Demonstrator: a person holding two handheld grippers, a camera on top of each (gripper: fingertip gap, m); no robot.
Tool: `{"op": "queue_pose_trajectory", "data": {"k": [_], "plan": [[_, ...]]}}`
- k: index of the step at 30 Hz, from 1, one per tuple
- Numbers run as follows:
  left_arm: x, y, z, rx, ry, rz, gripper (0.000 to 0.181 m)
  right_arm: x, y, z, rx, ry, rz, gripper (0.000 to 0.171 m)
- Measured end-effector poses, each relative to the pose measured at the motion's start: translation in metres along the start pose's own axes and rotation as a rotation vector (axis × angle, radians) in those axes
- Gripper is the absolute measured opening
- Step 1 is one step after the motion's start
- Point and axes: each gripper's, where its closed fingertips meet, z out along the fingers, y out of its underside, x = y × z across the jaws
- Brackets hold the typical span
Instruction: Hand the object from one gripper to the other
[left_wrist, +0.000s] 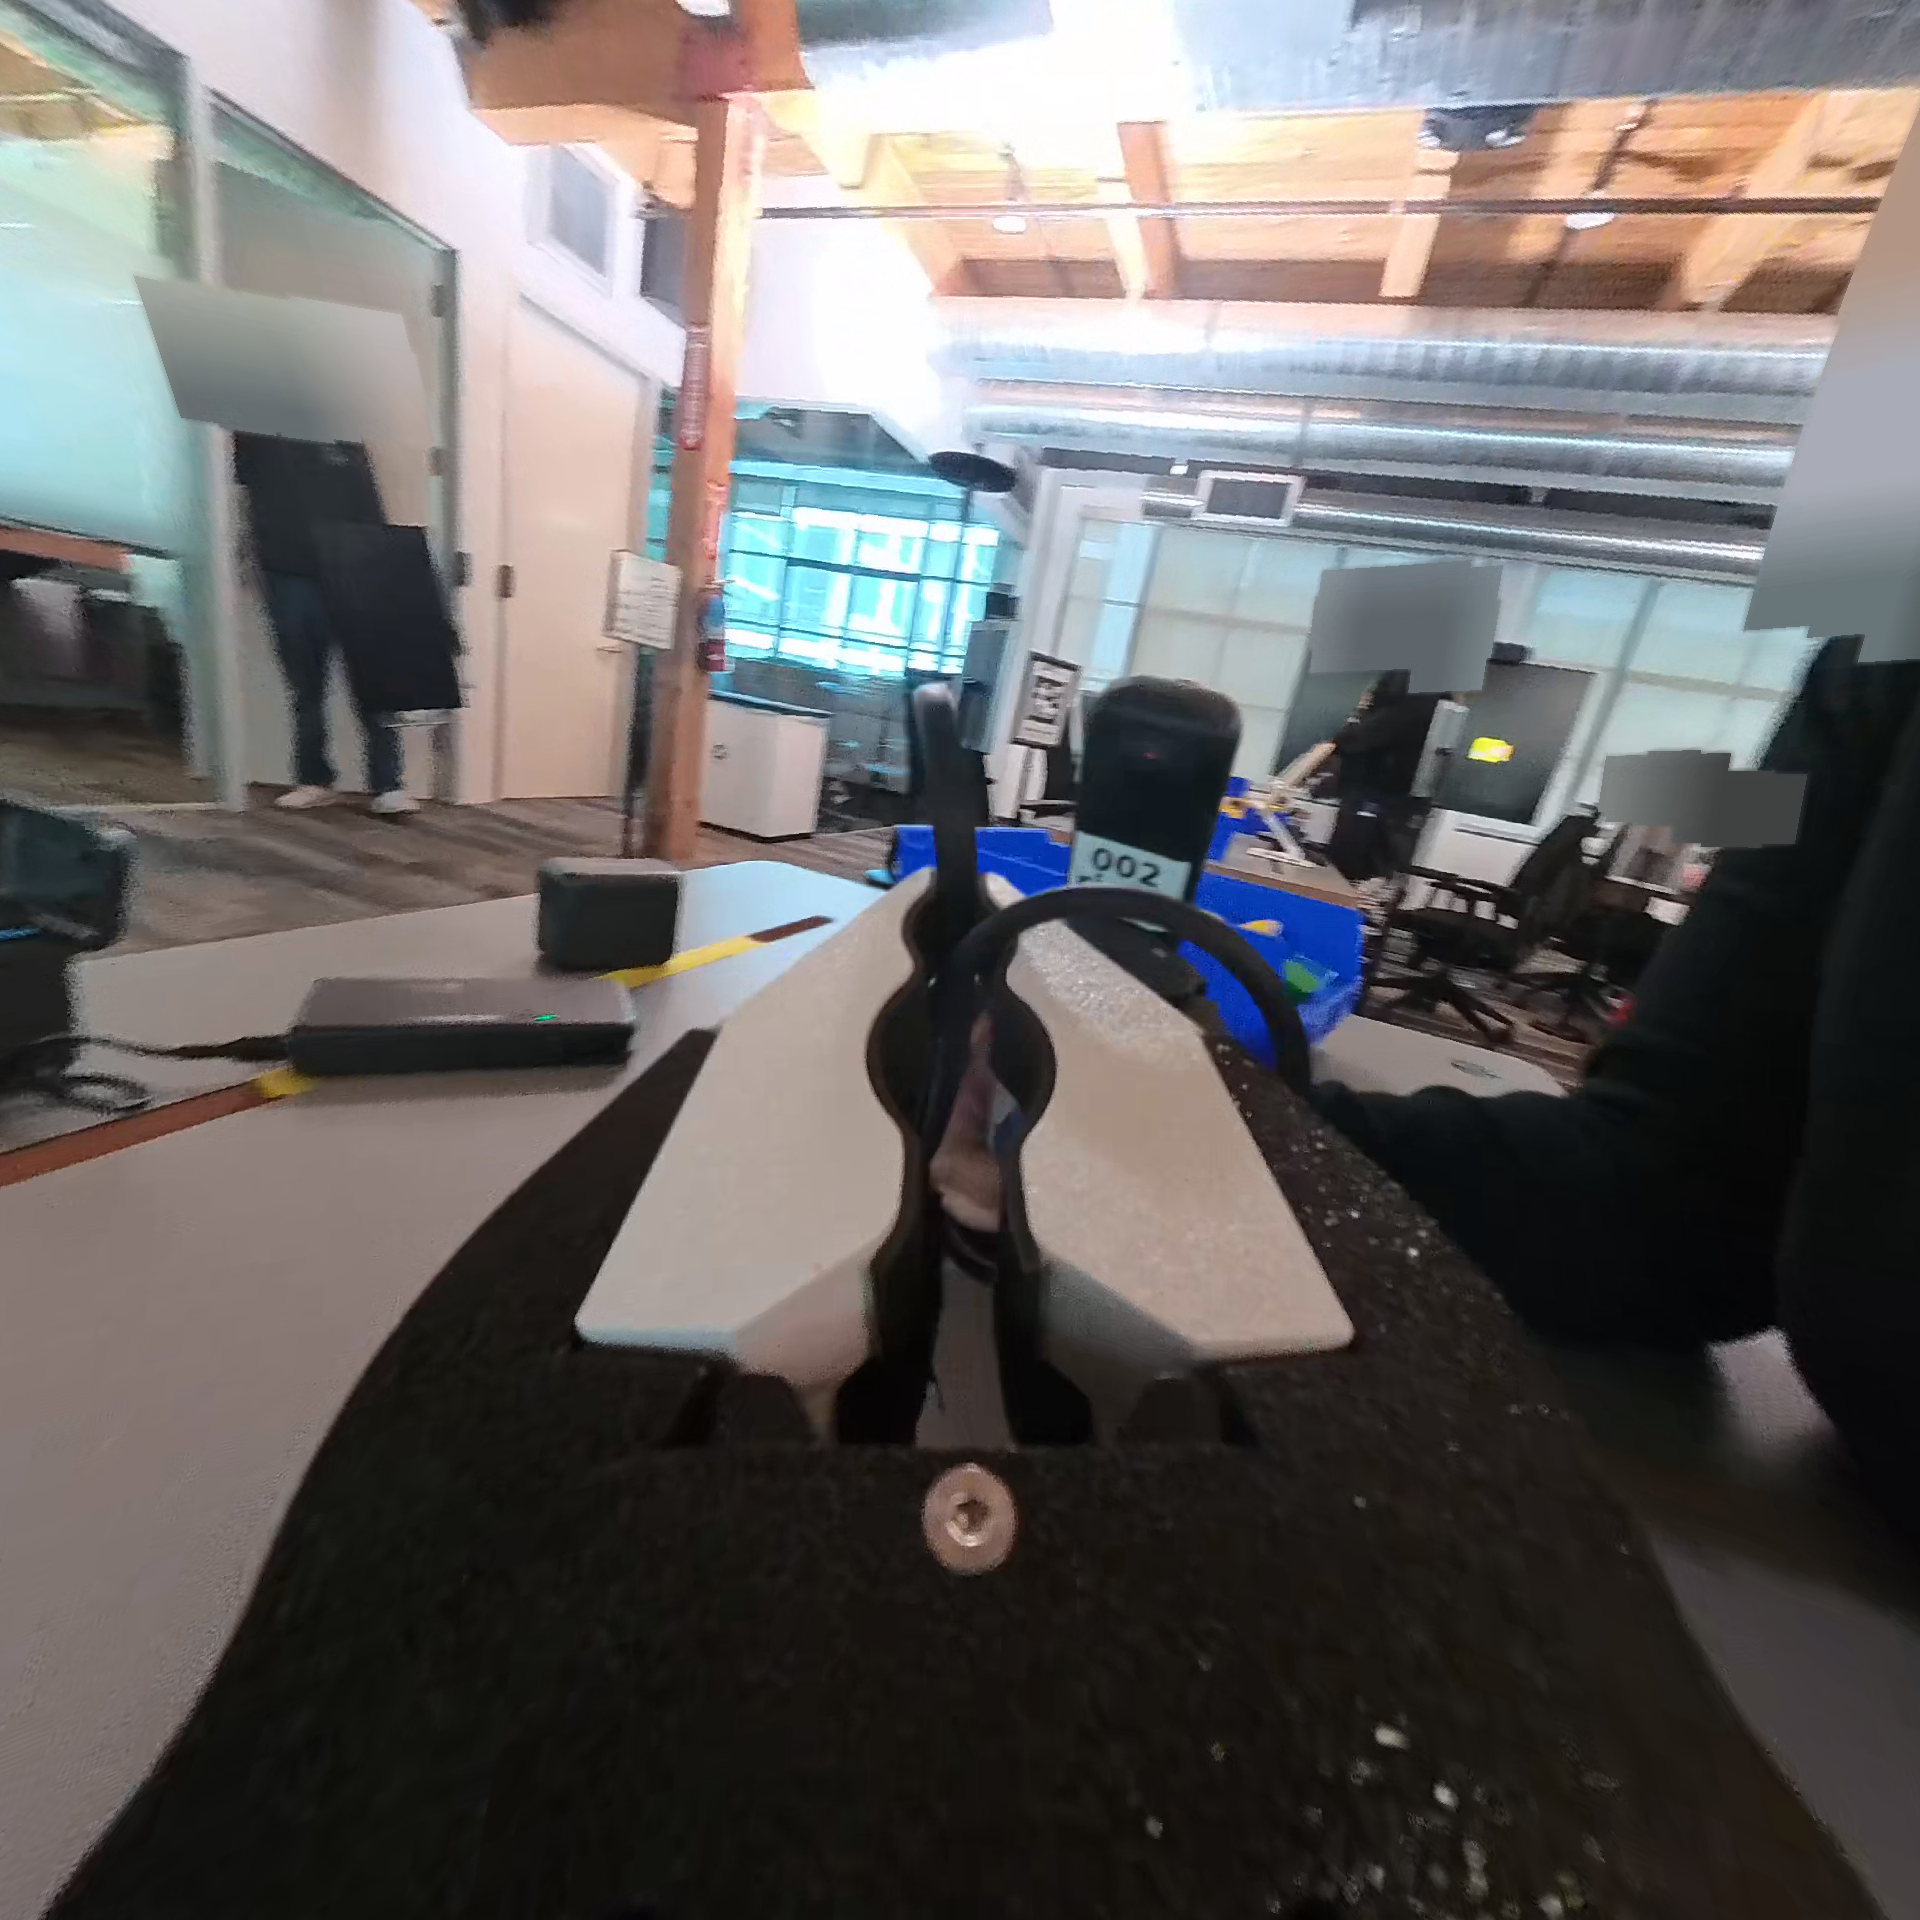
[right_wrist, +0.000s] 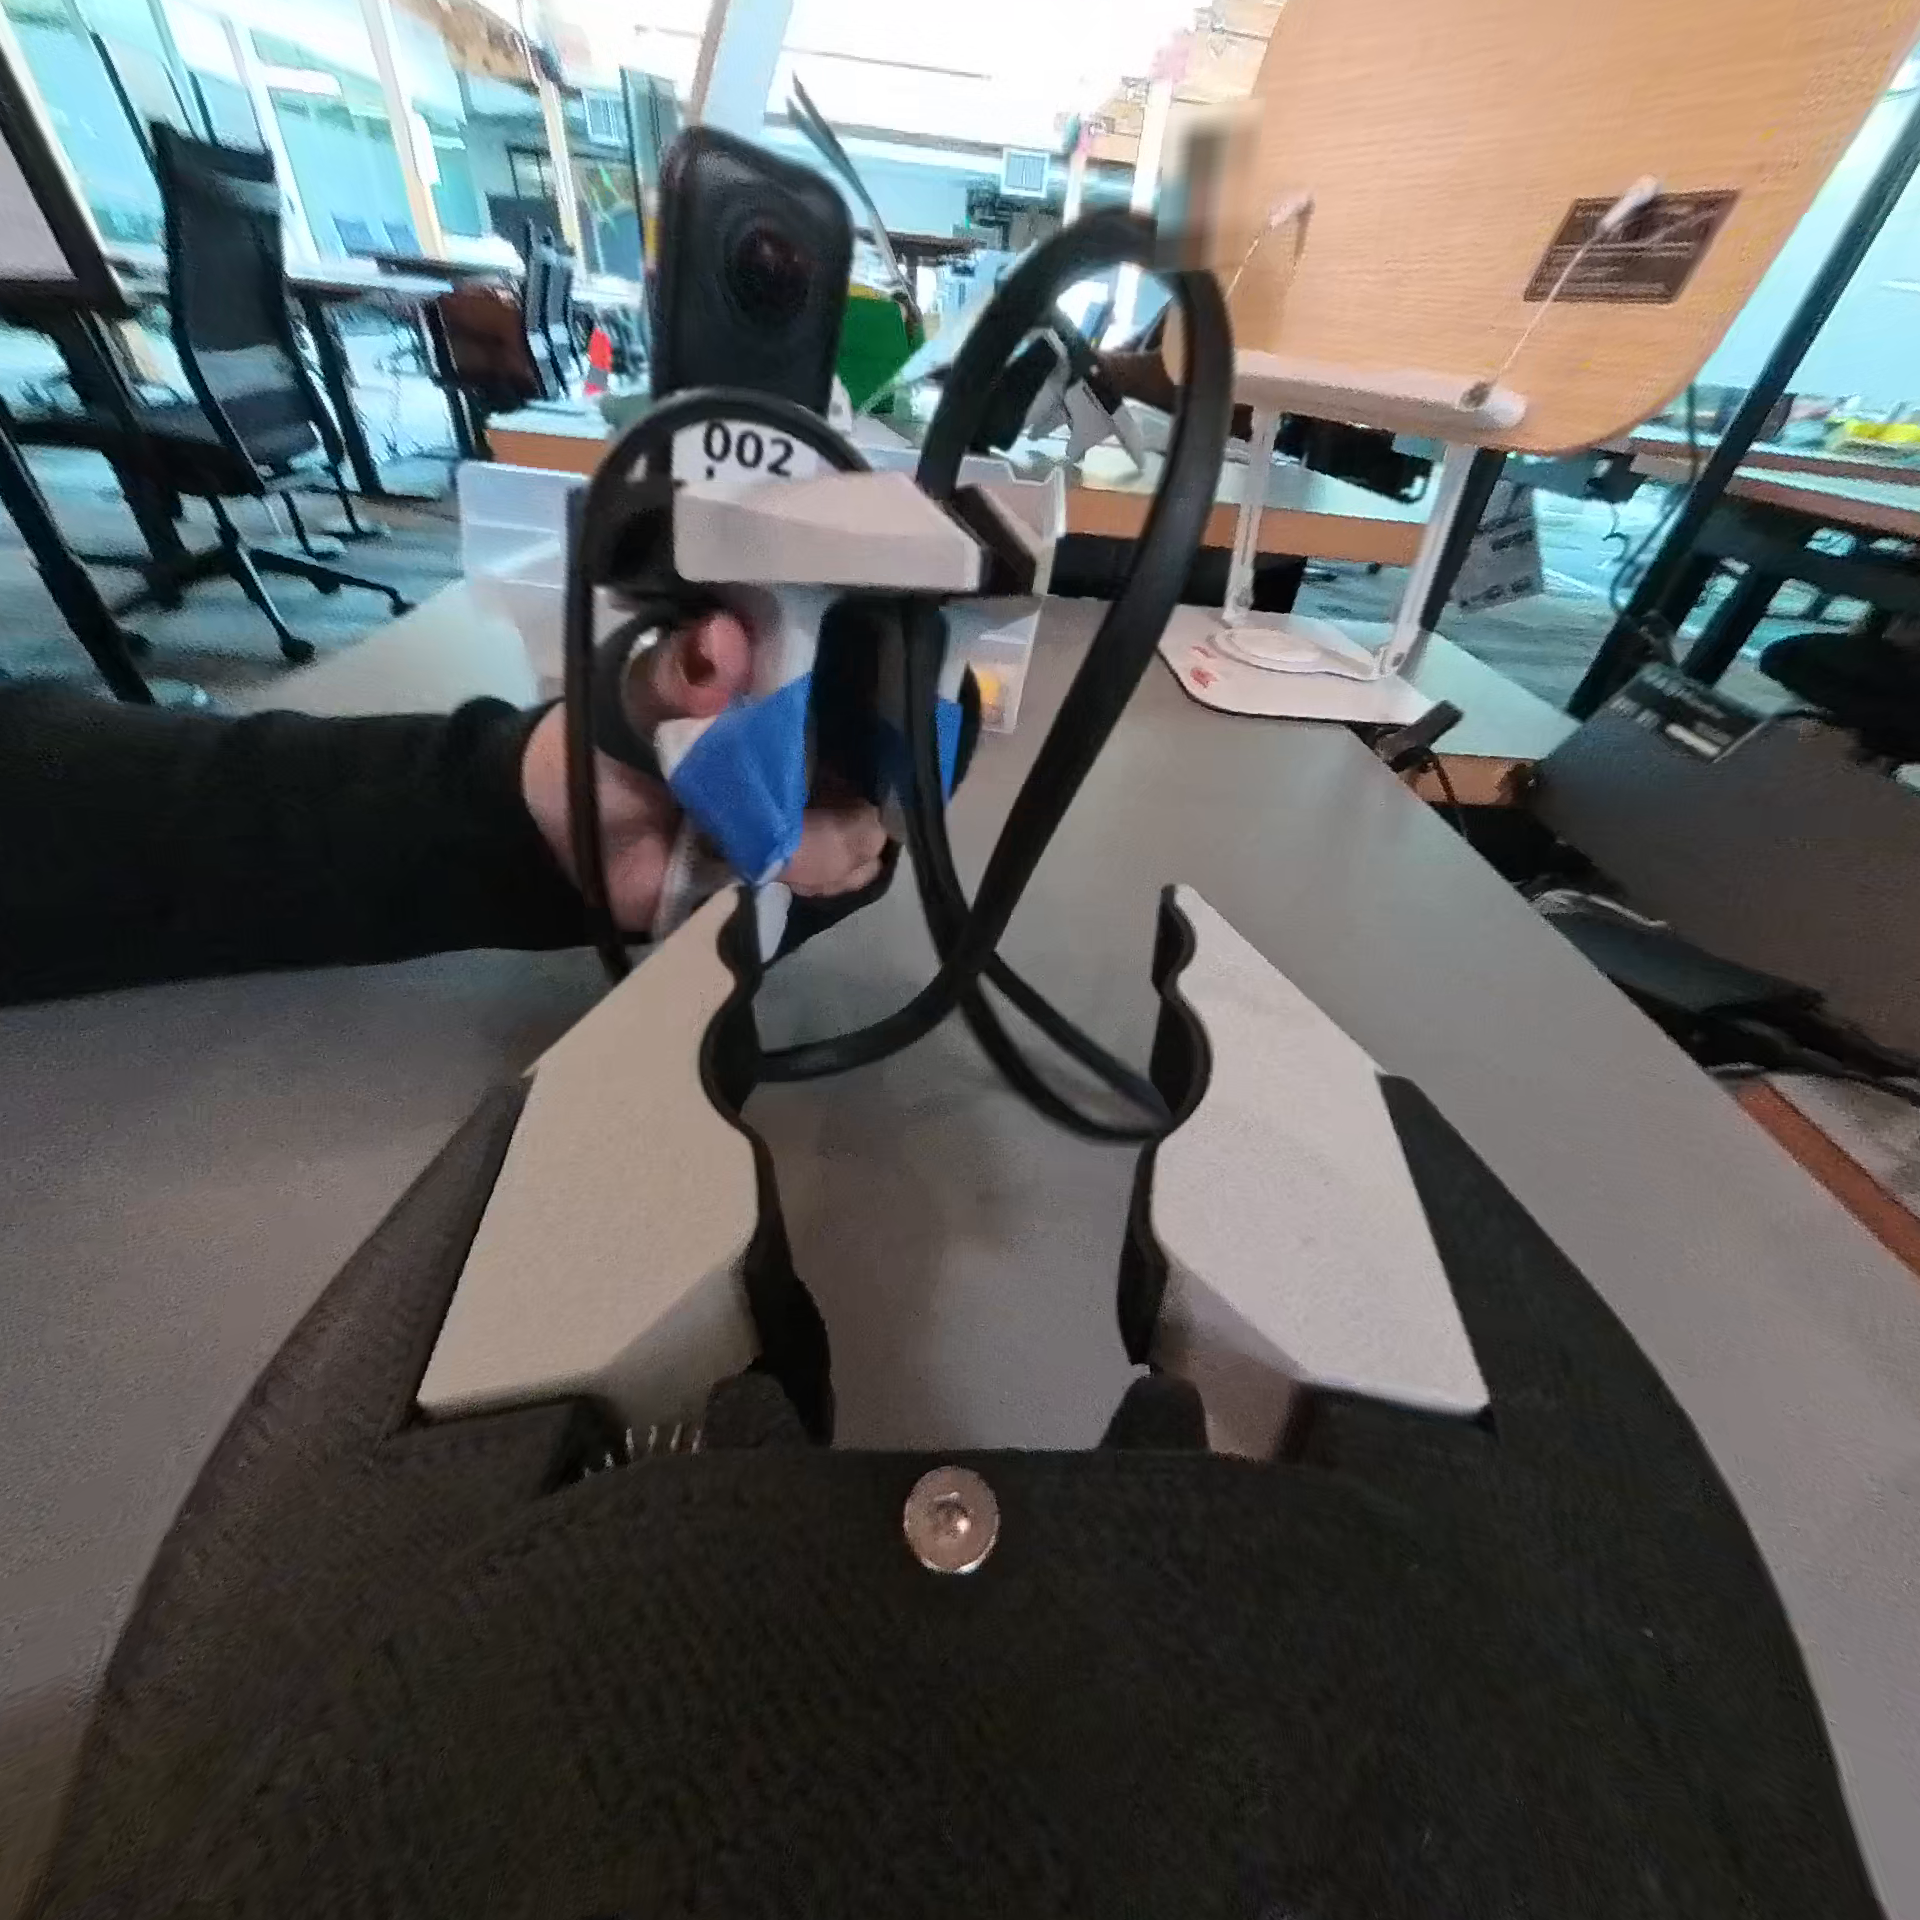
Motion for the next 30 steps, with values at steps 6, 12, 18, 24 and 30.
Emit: {"op": "queue_pose_trajectory", "data": {"k": [6,12,18,24,30], "plan": [[0.021,0.002,0.005,-0.003,0.147,-0.059,0.002,-0.003,0.000,0.003,-0.020,0.053,-0.130,0.022],[0.009,0.003,0.001,-0.001,0.069,-0.006,0.001,0.012,0.001,0.000,-0.048,0.148,-0.158,0.001],[-0.031,0.017,-0.012,-0.176,-0.261,0.375,0.049,0.056,-0.010,-0.027,-0.003,0.431,-0.172,0.002],[-0.065,0.008,-0.037,-0.214,-0.618,0.795,0.060,0.089,-0.034,-0.073,0.099,0.797,-0.303,0.002],[-0.070,0.011,-0.037,-0.247,-0.647,0.820,0.060,0.079,-0.033,-0.090,0.045,1.000,-0.542,0.001]]}}
